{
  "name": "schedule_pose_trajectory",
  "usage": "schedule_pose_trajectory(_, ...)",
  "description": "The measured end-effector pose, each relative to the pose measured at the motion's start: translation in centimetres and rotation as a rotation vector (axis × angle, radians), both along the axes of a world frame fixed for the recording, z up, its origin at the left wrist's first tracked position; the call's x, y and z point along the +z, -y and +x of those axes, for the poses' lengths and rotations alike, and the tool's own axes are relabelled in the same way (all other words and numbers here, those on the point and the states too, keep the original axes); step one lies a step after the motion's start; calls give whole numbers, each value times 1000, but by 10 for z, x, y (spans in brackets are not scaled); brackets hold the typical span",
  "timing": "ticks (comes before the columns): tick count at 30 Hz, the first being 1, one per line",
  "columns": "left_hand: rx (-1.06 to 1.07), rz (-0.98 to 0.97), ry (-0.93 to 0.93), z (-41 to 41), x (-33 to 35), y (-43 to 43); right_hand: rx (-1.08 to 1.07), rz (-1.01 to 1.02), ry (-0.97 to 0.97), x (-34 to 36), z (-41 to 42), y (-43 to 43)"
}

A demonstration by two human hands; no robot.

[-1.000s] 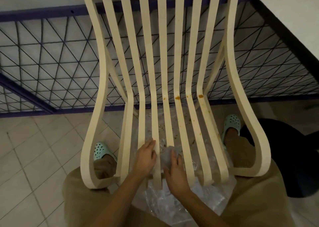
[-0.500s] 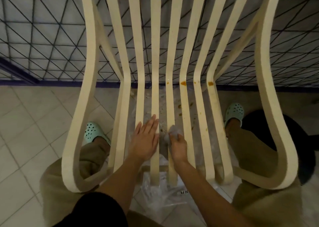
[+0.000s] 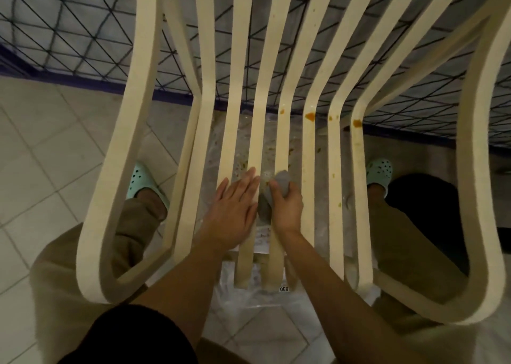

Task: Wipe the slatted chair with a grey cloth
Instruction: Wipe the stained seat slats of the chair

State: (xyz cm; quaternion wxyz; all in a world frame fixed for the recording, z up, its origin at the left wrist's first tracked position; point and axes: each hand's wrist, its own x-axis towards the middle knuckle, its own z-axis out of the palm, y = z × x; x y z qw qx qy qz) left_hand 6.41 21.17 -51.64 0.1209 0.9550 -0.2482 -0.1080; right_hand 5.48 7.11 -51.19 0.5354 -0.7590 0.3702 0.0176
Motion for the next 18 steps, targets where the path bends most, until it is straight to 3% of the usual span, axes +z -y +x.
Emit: schedule_pose_trajectory(18,14,-23,-61,-2,1,1,108,-247,-81,-6,134,24)
